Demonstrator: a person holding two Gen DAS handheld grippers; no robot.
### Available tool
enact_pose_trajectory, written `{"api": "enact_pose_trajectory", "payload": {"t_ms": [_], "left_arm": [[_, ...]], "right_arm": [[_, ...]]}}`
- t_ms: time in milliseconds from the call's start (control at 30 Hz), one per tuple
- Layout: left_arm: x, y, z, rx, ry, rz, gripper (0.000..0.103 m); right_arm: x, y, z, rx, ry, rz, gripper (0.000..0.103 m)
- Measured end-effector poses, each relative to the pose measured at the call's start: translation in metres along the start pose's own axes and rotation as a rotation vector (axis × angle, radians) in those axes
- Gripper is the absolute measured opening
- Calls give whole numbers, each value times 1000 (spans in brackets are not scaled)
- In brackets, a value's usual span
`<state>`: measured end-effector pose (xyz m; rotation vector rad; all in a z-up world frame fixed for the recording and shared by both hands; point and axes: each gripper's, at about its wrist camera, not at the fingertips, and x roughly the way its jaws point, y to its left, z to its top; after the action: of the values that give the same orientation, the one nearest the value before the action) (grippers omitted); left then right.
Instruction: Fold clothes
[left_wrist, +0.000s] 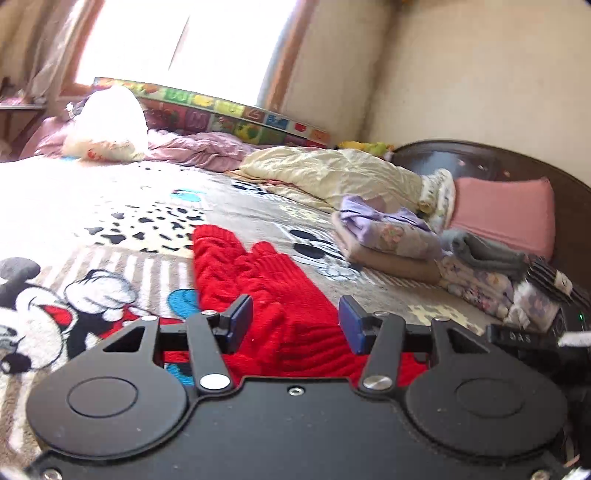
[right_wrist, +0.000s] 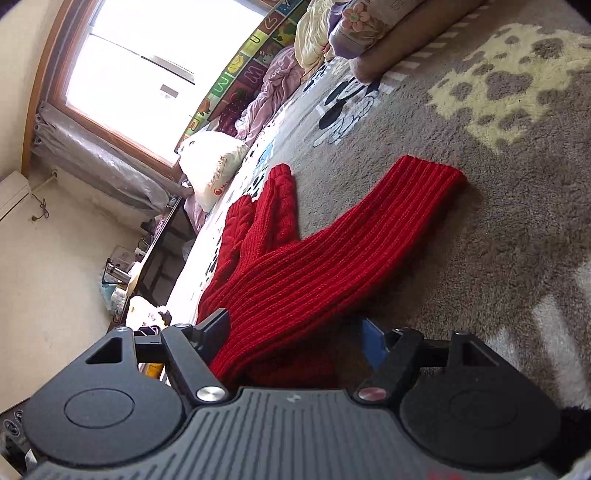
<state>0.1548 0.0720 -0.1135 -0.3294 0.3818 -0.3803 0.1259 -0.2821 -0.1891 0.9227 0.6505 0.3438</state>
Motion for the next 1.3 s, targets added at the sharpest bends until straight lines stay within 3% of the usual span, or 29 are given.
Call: {"api": "enact_pose_trajectory", "payload": {"t_ms": [133, 233, 367, 767, 1033, 1167, 1300], "left_arm": [[3, 40, 13, -203, -14, 78, 39], [10, 47, 19, -241, 2, 87, 38], [25, 42, 24, -196, 32, 72, 36], [122, 23, 43, -6, 173, 7, 35], [173, 14, 38, 135, 323, 59, 35], [171, 4, 30, 318, 349, 124, 36], [167, 14, 32, 291, 348, 127, 35]], "right_arm": [[7, -6, 8, 23, -6, 22, 69], [12, -9, 16, 14, -4, 31, 65], [20, -14, 27, 10, -6, 46, 59], [35, -30, 42, -53, -11, 174, 54], [47, -6, 35, -209, 11, 116, 55], [46, -5, 37, -198, -2, 120, 49], [43, 11, 36, -272, -14, 167, 46]]}}
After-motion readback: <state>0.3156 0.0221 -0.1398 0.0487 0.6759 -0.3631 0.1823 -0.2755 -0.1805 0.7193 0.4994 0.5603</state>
